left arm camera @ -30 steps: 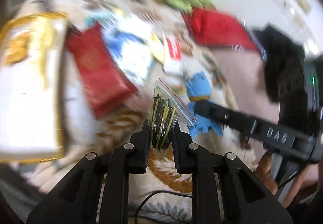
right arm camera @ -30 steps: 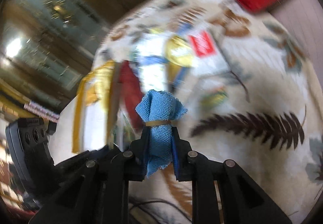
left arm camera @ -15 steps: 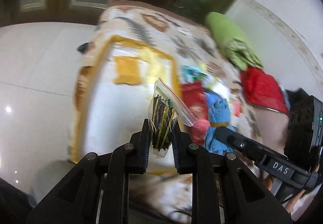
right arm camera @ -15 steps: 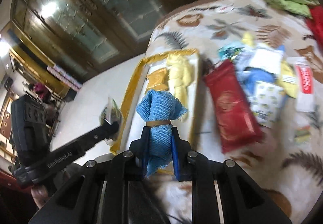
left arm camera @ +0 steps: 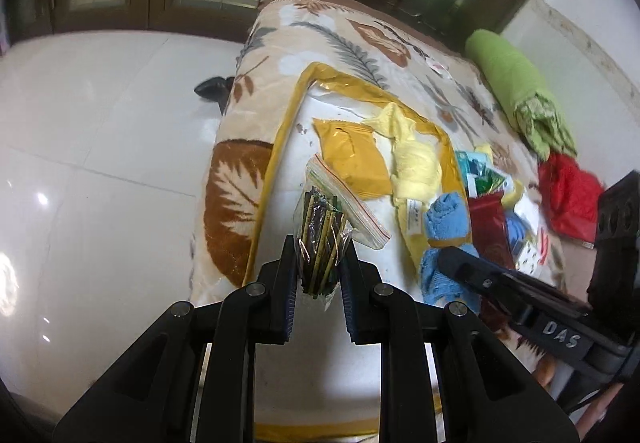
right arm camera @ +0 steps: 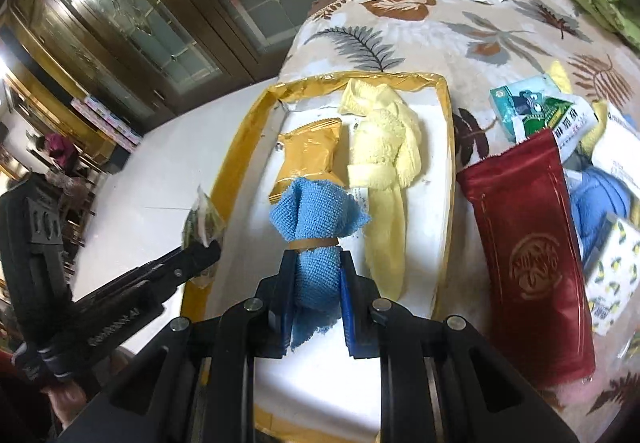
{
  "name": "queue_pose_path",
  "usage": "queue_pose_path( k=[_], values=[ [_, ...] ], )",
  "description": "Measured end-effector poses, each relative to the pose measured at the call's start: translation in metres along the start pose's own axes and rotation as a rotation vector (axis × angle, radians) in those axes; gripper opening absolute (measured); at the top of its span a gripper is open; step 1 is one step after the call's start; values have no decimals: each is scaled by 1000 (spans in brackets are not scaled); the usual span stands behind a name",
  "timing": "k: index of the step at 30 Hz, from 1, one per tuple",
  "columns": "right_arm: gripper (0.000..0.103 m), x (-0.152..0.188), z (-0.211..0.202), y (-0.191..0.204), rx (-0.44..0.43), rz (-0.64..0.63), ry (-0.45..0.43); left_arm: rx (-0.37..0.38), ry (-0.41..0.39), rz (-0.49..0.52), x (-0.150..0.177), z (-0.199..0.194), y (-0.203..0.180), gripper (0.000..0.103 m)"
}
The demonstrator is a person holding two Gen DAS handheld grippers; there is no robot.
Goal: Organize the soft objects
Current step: 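Carry the stick bag with the left tool while the right tool carries the blue towel over the tray, then lower both items into the white tray and open both tools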
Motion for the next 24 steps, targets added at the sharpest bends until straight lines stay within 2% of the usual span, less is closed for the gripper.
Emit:
queue_pose_path(
  k=[3, 6, 15, 19, 21, 24],
  values=[
    [19, -2, 11, 3, 4, -4, 16, 29, 2, -23, -4, 6, 5, 19],
    [19, -1, 18, 4, 18, -8, 18, 6, 23, -30, -5, 14, 5, 19],
    [19, 2, 26, -4, 22, 16, 37, 24, 71, -54, -5, 27, 11, 19],
    [22, -1, 29, -5, 29, 23, 44, 63, 109, -21, -7, 36, 4, 19],
    [22, -2, 31, -8, 16, 32, 47, 55, 128, -4, -7, 41, 0, 21],
    [26, -1, 30, -12, -12, 54, 46, 83, 105, -5, -8, 37, -2, 22]
  ],
)
Point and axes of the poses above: each gripper's, at about its wrist camera, not at the fingertips, and z roughly the way its jaws point, y to its left, x to its underside, the point moved 2 cm from there along z, roughly the way its jaws point, and after that the axes turned 1 degree about -y, right-handed, at the moved point
